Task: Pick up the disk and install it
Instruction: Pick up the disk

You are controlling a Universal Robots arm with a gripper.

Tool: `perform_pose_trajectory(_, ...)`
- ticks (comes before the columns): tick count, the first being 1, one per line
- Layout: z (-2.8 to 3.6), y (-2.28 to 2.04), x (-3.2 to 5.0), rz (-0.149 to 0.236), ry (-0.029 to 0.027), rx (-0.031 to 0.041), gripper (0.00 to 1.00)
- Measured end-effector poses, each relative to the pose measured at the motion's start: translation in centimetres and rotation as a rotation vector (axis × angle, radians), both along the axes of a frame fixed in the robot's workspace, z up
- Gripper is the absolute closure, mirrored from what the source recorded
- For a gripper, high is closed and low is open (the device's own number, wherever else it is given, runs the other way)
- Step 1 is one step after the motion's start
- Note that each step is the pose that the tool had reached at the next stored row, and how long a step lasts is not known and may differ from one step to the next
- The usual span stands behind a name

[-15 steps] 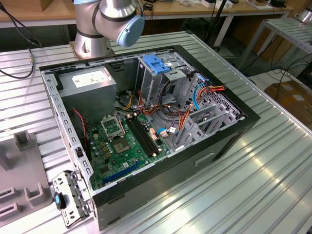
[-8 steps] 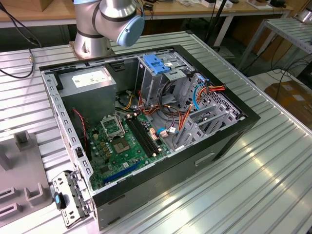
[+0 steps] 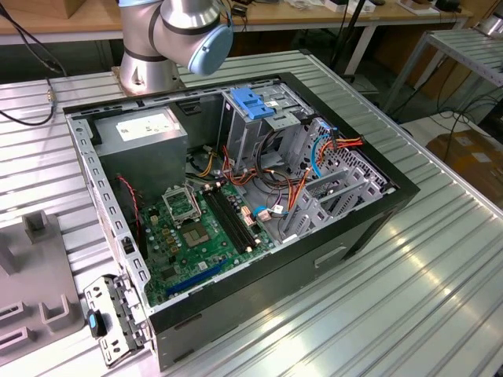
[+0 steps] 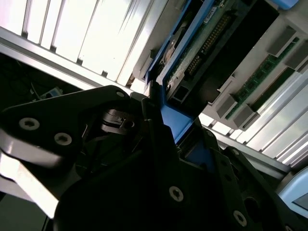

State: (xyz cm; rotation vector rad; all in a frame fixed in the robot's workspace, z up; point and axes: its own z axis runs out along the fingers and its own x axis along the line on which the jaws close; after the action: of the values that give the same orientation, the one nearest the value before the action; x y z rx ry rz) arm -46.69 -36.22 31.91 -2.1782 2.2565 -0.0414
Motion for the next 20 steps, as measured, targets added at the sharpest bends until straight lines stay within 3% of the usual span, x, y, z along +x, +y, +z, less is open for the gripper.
perform_pose_trajectory(20,0.69,-0.01,0.00,0.000,0.0000,0.0002,0.63)
